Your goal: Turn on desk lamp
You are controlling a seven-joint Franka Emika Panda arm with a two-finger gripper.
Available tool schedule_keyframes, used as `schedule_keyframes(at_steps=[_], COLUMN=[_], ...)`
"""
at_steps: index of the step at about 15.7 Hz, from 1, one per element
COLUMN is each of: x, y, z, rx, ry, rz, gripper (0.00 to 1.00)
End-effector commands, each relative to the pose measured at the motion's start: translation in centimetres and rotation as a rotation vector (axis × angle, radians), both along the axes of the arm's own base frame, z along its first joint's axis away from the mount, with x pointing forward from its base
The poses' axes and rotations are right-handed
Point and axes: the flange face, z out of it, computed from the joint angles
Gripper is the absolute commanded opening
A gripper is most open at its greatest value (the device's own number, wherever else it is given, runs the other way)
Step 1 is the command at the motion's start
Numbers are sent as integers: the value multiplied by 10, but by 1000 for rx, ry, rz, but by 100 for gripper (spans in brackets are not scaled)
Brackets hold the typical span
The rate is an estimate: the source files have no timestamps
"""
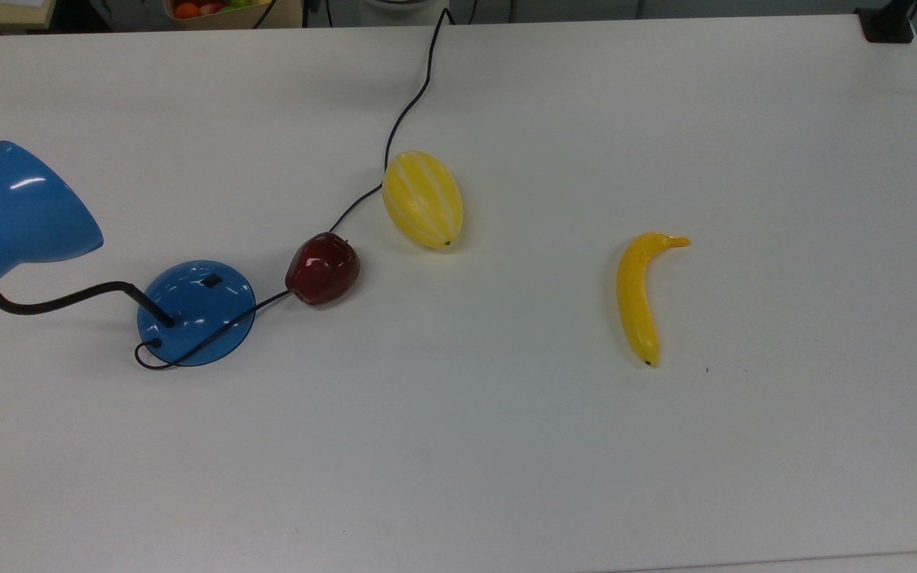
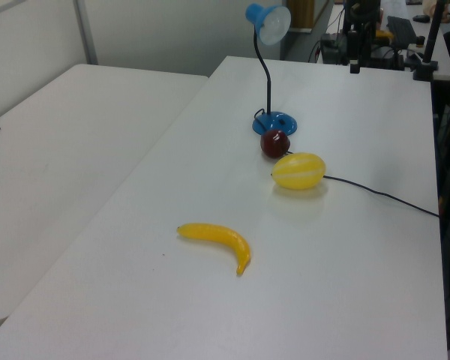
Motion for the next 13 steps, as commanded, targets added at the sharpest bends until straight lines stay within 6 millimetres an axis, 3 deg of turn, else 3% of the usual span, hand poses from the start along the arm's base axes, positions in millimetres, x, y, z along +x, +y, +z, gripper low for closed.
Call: schedule_keyframes(at_steps=[1,6,13], x=[-4,-4,0], y=[-1,-1,-20], z=[3,3,-1], rx=[25,25,27], ry=[25,23,16], rz=[13,12,-22], gripper=[100,100,100])
